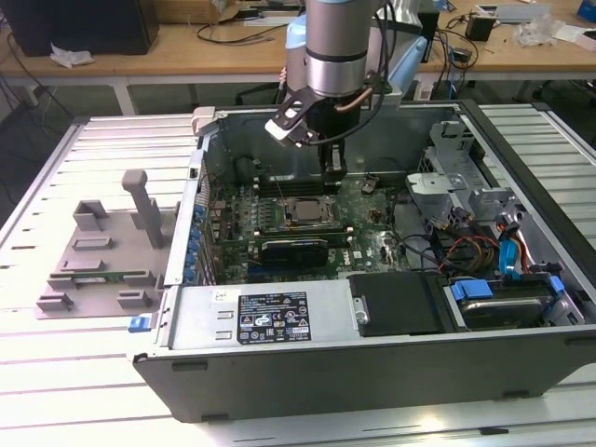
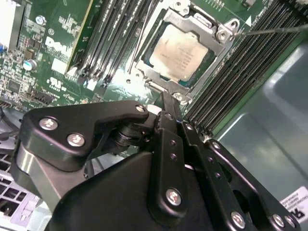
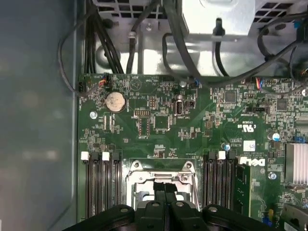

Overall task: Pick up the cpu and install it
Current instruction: 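Close the cpu cover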

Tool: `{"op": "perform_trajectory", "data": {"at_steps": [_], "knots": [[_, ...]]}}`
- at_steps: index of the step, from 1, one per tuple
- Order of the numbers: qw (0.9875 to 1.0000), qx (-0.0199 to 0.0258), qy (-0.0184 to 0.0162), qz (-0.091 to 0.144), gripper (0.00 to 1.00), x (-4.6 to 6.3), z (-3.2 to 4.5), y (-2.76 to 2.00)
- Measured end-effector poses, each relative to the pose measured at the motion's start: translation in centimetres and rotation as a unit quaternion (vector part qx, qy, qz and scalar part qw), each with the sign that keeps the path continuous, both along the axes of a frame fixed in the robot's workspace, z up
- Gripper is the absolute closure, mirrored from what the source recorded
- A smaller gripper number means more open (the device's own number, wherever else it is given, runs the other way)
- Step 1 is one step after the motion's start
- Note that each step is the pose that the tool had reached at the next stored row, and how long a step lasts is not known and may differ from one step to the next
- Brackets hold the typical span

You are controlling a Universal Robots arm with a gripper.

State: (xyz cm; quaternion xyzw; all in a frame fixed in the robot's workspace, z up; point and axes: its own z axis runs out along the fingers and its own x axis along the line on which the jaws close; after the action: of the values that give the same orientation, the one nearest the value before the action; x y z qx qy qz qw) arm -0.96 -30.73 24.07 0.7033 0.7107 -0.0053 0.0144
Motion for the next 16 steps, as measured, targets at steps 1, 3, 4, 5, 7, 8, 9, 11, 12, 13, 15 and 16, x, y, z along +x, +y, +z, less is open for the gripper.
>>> {"op": "perform_trajectory", "data": {"at_steps": [1,3,4,5,7,8,9,11,12,13,15,16], "knots": [[1.0,0.0,0.0,0.0,0.89,-0.2,-0.22,0.0],[1.0,0.0,0.0,0.0,0.89,-0.6,-0.49,0.0],[1.0,0.0,0.0,0.0,0.89,-0.8,-0.6,0.0],[1.0,0.0,0.0,0.0,0.89,-1.2,-0.74,-0.01],[1.0,0.0,0.0,0.0,0.89,-1.7,-0.97,-0.02],[1.0,-0.0001,0.0,0.0,0.89,-2.0,-1.19,-0.02],[1.0,0.0,0.0,0.0,0.89,-2.1,-1.33,-0.02],[1.0,0.0,0.0,0.0,0.89,-2.3,-1.82,-0.02],[1.0,0.0,0.0,0.0,0.89,-2.4,-2.18,-0.02],[1.0,0.0,-0.0001,0.0,0.89,-2.5,-2.48,-0.02],[1.0,0.0,0.0,0.001,0.89,-2.7,-2.65,-0.02],[1.0,-0.0001,0.0,0.001,0.89,-2.7,-2.69,-0.03]]}}
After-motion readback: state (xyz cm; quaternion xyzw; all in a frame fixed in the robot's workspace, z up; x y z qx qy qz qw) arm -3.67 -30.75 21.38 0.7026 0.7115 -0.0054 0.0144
